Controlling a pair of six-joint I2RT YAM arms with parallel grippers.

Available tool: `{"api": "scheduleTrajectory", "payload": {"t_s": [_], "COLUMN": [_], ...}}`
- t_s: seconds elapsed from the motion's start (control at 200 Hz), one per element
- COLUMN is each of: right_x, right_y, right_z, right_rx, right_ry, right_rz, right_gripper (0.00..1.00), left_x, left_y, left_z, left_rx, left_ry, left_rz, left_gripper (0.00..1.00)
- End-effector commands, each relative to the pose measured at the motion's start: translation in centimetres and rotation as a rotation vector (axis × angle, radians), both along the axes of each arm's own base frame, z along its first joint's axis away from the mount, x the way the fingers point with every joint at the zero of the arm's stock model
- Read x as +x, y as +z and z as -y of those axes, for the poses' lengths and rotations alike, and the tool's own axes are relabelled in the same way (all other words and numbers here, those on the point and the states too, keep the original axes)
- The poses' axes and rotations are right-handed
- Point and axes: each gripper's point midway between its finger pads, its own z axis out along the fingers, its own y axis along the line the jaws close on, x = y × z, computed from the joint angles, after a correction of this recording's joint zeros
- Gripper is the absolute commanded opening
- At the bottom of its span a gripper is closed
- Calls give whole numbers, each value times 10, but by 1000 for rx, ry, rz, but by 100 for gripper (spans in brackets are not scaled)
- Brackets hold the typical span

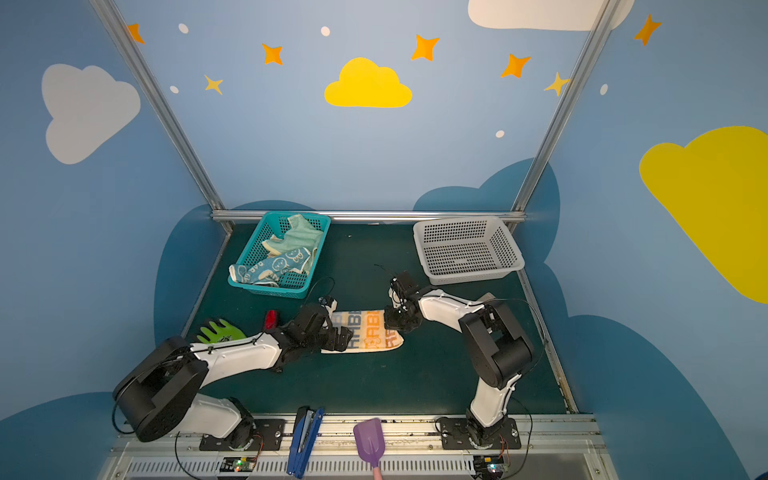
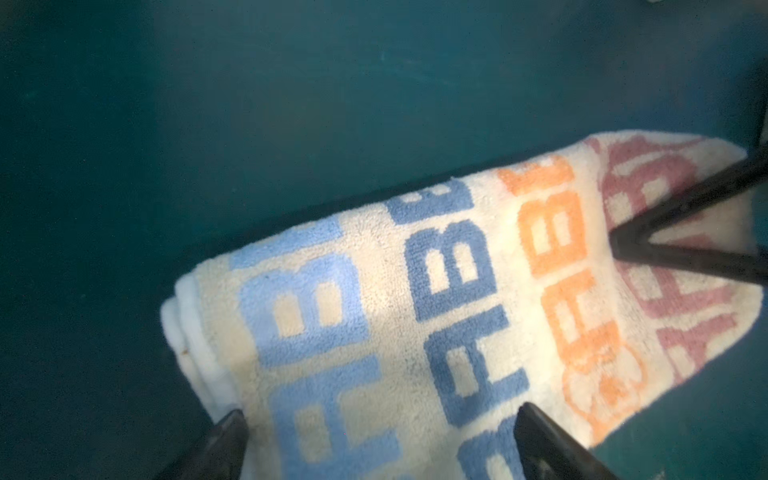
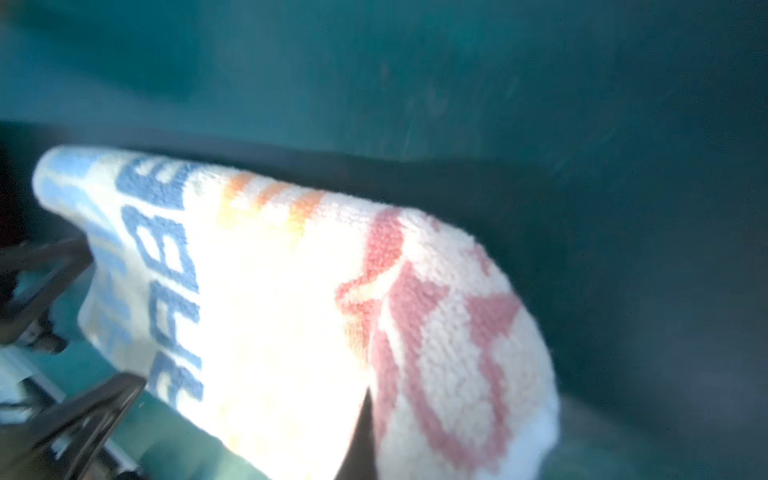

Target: Fold and stack the towels

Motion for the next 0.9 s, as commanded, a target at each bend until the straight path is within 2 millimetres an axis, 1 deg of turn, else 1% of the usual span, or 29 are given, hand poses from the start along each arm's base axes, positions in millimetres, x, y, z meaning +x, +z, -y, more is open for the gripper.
{"api": "scheduleTrajectory", "payload": {"t_s": [0.0, 0.11, 0.21, 0.24, 0.33, 0.41, 0.481, 0.551, 0.681, 0.786, 0.896], "right_x": [25, 54, 76, 86, 105, 123, 141, 153, 175, 189, 200], "right_y": [20, 42, 54, 58, 64, 70, 80, 90, 115, 132, 148], "right_z": [22, 23, 25, 27, 33, 44, 55, 63, 77, 89, 103], "right_rx": [-170, -234, -283, -304, -373, -439, -486, -492, -465, -455, -453], "right_ry": [54, 104, 140, 144, 164, 169, 167, 165, 172, 183, 180], "right_rz": [78, 129, 153, 164, 181, 197, 222, 239, 288, 328, 366], "right_gripper": [0, 0, 0, 0, 0, 0, 0, 0, 0, 0, 0], "left_x": [8, 12, 13, 14, 16, 16, 16, 17, 19, 21, 22], "left_y": [26, 39, 45, 44, 42, 39, 38, 37, 35, 33, 32], "left_z": [10, 14, 15, 14, 11, 8, 8, 6, 5, 8, 11], "left_rx": [-42, -58, -69, -61, -41, -32, -27, -15, 4, 6, 6], "left_ry": [-22, -33, -35, -32, -16, -7, -7, -6, -2, -10, -21], "left_rz": [45, 70, 89, 91, 94, 96, 97, 96, 101, 93, 84], "left_gripper": [100, 100, 100, 100, 100, 100, 100, 100, 100, 100, 100]}}
